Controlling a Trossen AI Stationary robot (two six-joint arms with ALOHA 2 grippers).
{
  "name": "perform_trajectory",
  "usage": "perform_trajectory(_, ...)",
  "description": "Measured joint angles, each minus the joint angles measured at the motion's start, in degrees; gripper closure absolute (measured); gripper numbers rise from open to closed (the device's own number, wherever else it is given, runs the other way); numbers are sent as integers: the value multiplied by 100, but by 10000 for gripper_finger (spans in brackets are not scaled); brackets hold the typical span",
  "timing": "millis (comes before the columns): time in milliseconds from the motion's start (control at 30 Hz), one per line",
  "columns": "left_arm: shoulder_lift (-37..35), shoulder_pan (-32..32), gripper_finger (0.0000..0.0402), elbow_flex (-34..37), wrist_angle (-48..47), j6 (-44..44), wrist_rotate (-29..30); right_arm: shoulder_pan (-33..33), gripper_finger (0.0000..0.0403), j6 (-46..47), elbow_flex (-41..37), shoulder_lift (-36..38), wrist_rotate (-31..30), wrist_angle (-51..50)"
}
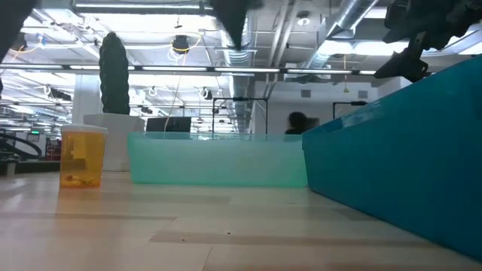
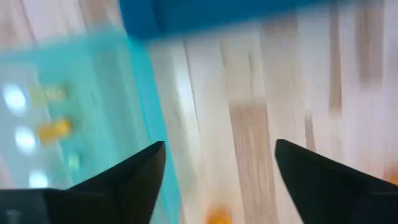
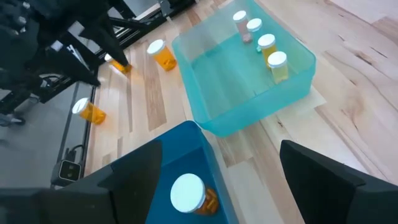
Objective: Pick and place medicine bottles into bin by pill shape (circle, oval)
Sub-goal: Put the large orange pill bottle into the blue bin
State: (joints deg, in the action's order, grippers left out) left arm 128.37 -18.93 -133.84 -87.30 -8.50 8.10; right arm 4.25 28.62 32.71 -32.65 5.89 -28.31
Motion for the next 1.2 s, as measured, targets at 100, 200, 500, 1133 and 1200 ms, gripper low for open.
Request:
perform_trajectory(100, -101, -368, 67, 168, -256, -292, 282, 0, 69, -2, 0, -2, 0, 0)
perform_trajectory(200, -455, -705, 47, 544, -256, -815, 399, 0, 69, -4, 0, -2, 0, 1)
perform_trajectory(500, -2662, -1606, 42, 3201, 58, -3820, 926, 0, 69, -21, 0, 0, 2, 3)
perform_trajectory(1133, -4559, -1189, 42, 7776, 3655, -4379, 1470, 0, 69, -17, 0, 1, 2, -3)
perform_trajectory(1200, -4559, -1111, 42, 7817, 3821, -4163, 1361, 0, 69, -17, 0, -2, 2, -19)
